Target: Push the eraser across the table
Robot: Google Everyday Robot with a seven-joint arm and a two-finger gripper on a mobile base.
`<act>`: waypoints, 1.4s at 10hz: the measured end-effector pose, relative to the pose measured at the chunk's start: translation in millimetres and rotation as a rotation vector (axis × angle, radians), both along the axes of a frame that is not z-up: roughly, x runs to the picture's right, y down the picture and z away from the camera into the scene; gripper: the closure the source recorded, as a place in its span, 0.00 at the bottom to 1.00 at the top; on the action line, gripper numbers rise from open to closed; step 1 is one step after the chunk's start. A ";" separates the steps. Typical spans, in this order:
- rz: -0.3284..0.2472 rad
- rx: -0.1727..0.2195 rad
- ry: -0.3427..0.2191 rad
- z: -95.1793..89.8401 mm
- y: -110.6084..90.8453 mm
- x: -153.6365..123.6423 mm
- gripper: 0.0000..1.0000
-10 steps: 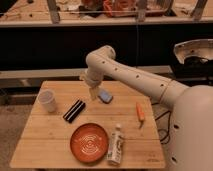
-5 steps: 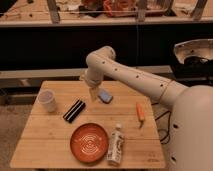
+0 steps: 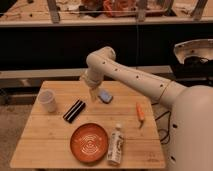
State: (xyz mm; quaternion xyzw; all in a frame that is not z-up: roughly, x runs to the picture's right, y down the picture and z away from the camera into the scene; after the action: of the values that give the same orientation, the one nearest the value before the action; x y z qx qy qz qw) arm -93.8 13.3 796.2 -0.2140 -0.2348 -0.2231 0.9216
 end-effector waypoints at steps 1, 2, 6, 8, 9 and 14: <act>-0.002 -0.002 -0.001 0.7 1.3 -0.4 0.20; -0.003 -0.003 -0.002 1.2 2.1 -0.5 0.20; -0.007 -0.007 -0.008 3.3 5.0 -1.8 0.20; -0.011 -0.010 -0.012 5.3 7.9 -3.1 0.20; -0.011 -0.011 -0.014 5.8 8.7 -3.5 0.20; -0.017 -0.019 -0.024 11.1 14.0 -7.1 0.20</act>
State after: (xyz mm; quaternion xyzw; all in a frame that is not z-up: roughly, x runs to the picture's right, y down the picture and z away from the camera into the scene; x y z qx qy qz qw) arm -100.9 27.3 807.3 -0.2218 -0.2460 -0.2315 0.9147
